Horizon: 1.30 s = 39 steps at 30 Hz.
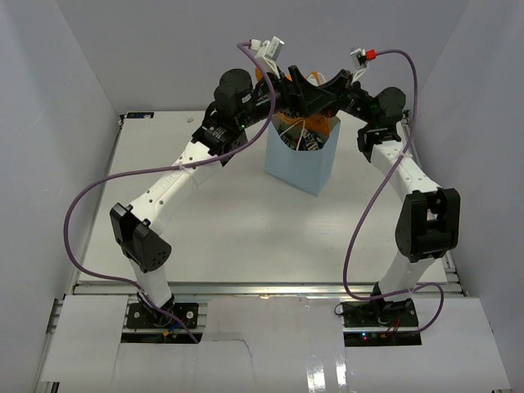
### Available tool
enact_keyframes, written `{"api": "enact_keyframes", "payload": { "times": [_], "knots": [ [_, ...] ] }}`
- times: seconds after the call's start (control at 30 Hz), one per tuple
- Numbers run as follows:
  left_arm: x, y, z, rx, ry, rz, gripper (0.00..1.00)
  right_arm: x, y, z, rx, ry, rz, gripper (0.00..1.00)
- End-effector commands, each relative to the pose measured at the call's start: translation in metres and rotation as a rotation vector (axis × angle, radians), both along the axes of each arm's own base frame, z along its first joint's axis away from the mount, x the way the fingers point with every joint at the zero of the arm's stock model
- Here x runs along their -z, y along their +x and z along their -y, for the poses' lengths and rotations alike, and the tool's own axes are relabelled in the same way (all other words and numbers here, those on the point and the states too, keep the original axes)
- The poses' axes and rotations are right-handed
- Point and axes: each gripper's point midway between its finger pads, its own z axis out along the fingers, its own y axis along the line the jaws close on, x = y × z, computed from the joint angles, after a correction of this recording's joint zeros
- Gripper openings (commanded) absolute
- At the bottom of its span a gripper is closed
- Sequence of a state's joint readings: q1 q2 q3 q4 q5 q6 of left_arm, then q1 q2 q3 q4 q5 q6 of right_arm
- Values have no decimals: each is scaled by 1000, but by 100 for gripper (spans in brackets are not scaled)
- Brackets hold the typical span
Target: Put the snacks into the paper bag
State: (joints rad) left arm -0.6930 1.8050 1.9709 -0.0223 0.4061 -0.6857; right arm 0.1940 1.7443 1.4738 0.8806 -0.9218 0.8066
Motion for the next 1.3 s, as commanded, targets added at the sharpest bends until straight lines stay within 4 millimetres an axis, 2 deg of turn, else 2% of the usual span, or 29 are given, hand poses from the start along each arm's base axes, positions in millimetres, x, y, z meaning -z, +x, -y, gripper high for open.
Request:
{"api": "enact_keyframes", "payload": {
  "times": [0.0, 0.03, 0.33, 0.67, 0.8, 0.97, 1.13, 1.27],
  "knots": [
    [-39, -9, -28, -92, -31, 91, 84, -18, -13, 2, -44, 63, 46, 8],
    [-44, -12, -33, -102, -30, 107, 85, -15, -12, 2, -44, 63, 41, 8],
    [-38, -8, -50, -174, 5, 115, 87, 17, -5, -1, -69, 62, -31, 8],
    [-41, -10, -78, -279, 44, 159, 89, 34, 4, 9, -58, 86, -79, 8],
    [-27, -6, -99, -384, 96, 165, 90, 37, 10, 17, -33, 93, -95, 11],
    [11, 4, -132, -541, 163, 125, 90, 46, 16, 21, -11, 71, -98, 17],
    [32, 6, -138, -562, 194, 100, 89, 50, 18, 23, 17, 33, -72, 37],
    [47, 9, -139, -569, 216, 77, 89, 46, 15, 25, 27, 15, -53, 41]
  ]
}}
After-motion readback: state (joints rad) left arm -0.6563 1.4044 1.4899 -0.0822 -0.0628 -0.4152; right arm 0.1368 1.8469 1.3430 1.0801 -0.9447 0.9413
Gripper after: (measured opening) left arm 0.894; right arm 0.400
